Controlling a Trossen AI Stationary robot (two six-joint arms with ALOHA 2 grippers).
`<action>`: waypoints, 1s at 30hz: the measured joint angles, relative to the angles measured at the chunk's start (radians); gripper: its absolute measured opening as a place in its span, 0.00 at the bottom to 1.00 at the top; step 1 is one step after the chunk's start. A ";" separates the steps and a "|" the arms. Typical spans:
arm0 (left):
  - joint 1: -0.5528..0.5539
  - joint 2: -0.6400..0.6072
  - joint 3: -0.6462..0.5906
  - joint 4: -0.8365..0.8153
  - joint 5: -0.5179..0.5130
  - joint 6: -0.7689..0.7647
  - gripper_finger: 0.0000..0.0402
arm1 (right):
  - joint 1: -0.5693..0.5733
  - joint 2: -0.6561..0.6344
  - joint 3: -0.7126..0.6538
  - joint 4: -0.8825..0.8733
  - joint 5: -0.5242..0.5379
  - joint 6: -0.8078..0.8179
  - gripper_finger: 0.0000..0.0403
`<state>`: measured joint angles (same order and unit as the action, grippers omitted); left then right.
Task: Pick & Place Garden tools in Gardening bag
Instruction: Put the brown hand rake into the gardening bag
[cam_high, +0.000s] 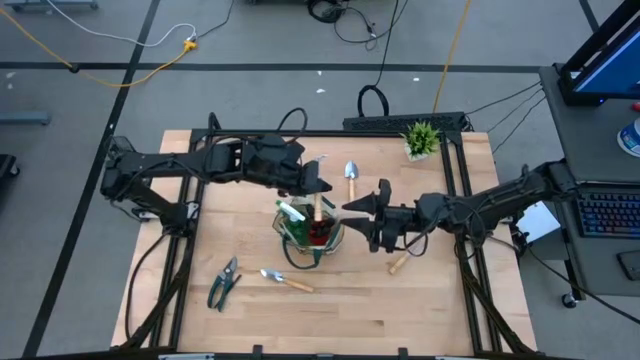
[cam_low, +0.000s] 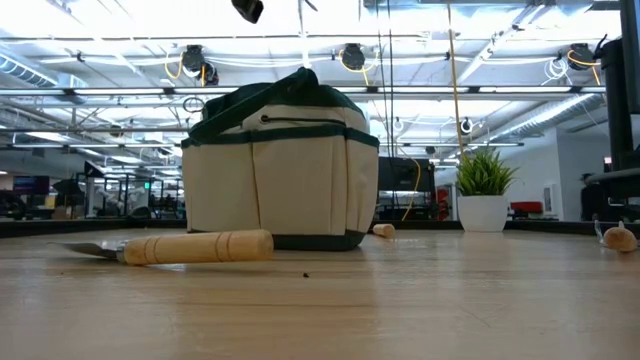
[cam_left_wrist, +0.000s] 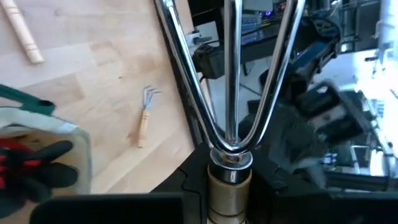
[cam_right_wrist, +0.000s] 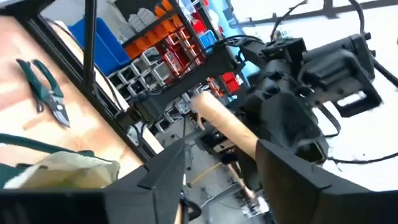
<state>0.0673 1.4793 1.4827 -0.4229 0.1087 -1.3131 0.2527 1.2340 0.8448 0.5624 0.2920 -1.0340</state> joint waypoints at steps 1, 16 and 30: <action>0.000 0.007 0.001 0.011 0.001 -0.009 0.15 | 0.000 0.004 0.000 -0.002 0.000 -0.023 0.50; -0.001 0.137 0.000 0.148 0.107 -0.086 0.15 | 0.050 0.095 0.000 0.122 0.131 -0.289 0.53; -0.002 0.152 -0.001 0.186 0.091 -0.083 0.15 | 0.059 0.094 0.000 0.116 0.126 -0.291 0.53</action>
<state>0.0658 1.6314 1.4822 -0.2368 0.2001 -1.3964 0.3117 1.3285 0.8444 0.6781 0.4183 -1.3251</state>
